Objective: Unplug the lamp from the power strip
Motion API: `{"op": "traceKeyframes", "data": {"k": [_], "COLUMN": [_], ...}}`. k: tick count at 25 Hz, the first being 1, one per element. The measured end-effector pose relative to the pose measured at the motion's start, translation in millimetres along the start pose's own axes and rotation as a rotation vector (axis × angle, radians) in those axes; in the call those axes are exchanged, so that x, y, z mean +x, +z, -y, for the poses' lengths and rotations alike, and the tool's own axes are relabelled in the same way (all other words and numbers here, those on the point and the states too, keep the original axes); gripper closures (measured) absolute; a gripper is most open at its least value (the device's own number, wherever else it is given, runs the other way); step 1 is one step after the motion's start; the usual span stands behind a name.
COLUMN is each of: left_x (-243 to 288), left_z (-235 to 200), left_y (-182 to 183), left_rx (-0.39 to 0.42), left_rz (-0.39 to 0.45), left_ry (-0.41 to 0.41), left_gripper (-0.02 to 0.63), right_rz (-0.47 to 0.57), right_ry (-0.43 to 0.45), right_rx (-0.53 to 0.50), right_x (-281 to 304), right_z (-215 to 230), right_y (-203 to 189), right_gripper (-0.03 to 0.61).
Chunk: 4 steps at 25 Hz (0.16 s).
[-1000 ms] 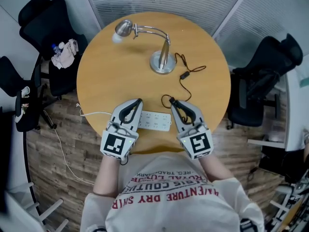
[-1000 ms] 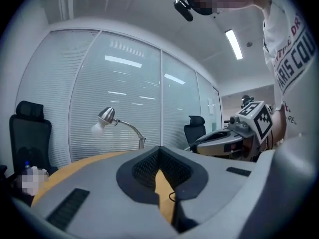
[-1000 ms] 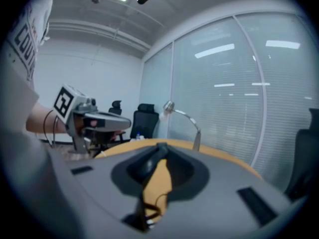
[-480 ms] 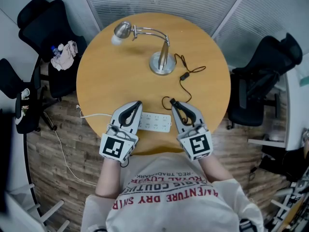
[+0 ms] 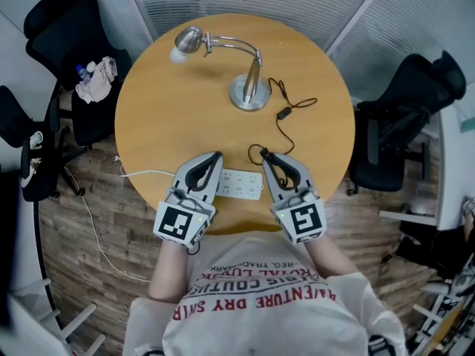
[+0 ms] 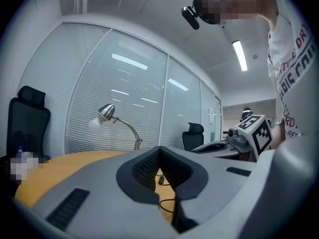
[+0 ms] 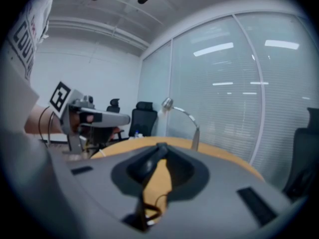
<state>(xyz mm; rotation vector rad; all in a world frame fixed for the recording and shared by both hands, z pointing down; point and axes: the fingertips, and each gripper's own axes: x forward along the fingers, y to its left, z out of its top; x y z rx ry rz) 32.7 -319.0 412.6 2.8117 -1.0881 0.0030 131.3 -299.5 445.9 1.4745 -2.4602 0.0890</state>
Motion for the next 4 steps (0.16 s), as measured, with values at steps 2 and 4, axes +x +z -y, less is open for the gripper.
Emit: {"op": "traceKeyframes", "data": {"k": [2, 4], "left_x": [1.3, 2.3], "left_z": [-0.9, -1.2], "left_y": [3.0, 4.7], "left_rx": [-0.007, -0.003], "left_rz": [0.007, 0.008], "left_ry": [0.000, 0.001], "left_gripper": [0.586, 0.586], "right_rz": [-0.003, -0.006], "right_ry": [0.003, 0.006], "right_rx": [-0.007, -0.010], "right_x": [1.3, 2.4], "right_z": [-0.2, -0.8], "right_y": [-0.4, -1.3], "right_gripper": [0.505, 0.505]}}
